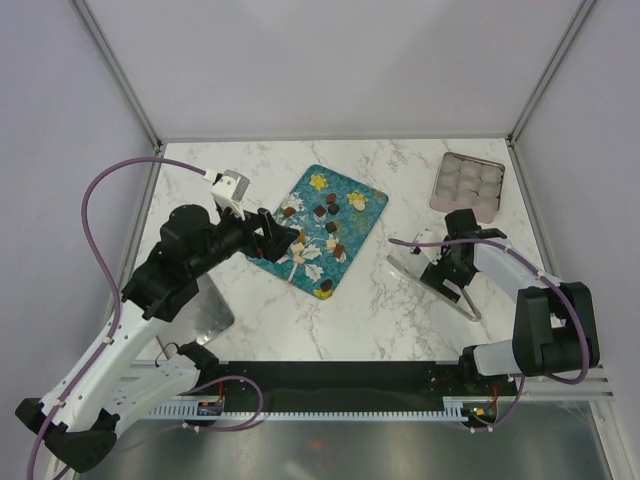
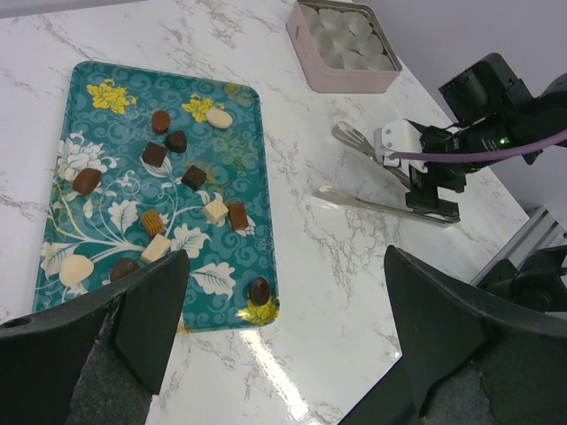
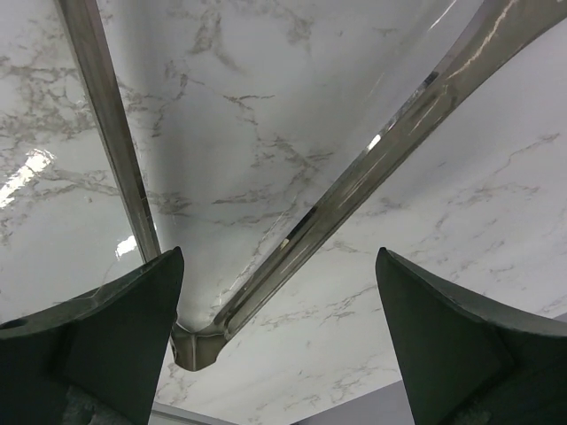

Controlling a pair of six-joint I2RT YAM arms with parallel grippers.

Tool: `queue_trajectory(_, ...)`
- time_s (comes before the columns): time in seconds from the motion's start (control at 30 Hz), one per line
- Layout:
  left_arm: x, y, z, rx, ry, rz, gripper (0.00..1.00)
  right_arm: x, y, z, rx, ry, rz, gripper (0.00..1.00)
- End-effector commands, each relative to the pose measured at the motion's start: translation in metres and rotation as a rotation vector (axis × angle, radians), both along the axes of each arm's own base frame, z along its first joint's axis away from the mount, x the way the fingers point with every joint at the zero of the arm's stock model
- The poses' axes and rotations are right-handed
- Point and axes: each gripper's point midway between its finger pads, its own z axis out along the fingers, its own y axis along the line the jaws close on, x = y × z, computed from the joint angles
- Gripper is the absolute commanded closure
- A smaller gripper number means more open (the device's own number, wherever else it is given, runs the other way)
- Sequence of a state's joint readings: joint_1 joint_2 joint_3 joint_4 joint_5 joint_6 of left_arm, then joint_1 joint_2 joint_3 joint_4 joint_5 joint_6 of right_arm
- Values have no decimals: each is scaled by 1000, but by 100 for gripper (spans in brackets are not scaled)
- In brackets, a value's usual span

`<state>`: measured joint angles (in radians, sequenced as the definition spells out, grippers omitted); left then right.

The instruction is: Pack the chocolate

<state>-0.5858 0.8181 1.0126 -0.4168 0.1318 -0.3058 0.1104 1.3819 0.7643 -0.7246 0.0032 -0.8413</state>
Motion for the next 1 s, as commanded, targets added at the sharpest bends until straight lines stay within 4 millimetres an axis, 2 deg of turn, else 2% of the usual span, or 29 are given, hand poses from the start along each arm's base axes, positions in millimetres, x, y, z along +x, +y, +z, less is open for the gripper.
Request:
queue_trajectory(0.0, 6, 2, 10, 10, -56, 13, 2, 15, 7, 8, 38, -9, 35, 2)
queue_trajectory(0.1, 7, 2, 9, 15, -56, 14, 2, 33, 10, 27, 69, -57, 27, 2)
queue_trajectory(0.17, 7, 3, 10, 15, -58, 19, 2, 32, 12, 33, 93, -58, 17, 2)
queue_trajectory(0.27, 8, 6, 9, 21, -62, 31, 2, 17, 17, 29, 124, -12, 16, 2)
queue_trajectory(0.4, 10, 5, 5, 30, -51, 37, 2, -10, 10, 15, 94, 63, 11, 2)
queue_trajectory(0.57, 11, 2, 3, 33, -40, 25, 2, -22, 13, 11, 108, 94, 6, 2)
queue_trajectory(0.7, 11, 4, 4, 35, -45, 32, 2, -36, 4, 0, 63, 130, 28, 2)
queue_trajectory(0.83, 11, 6, 5, 36, -52, 42, 2, -36, 3, -2, 58, 136, 41, 2)
queue_trajectory(0.97, 12, 5, 3, 40, -45, 37, 2, -17, 5, 8, 61, 94, 35, 2)
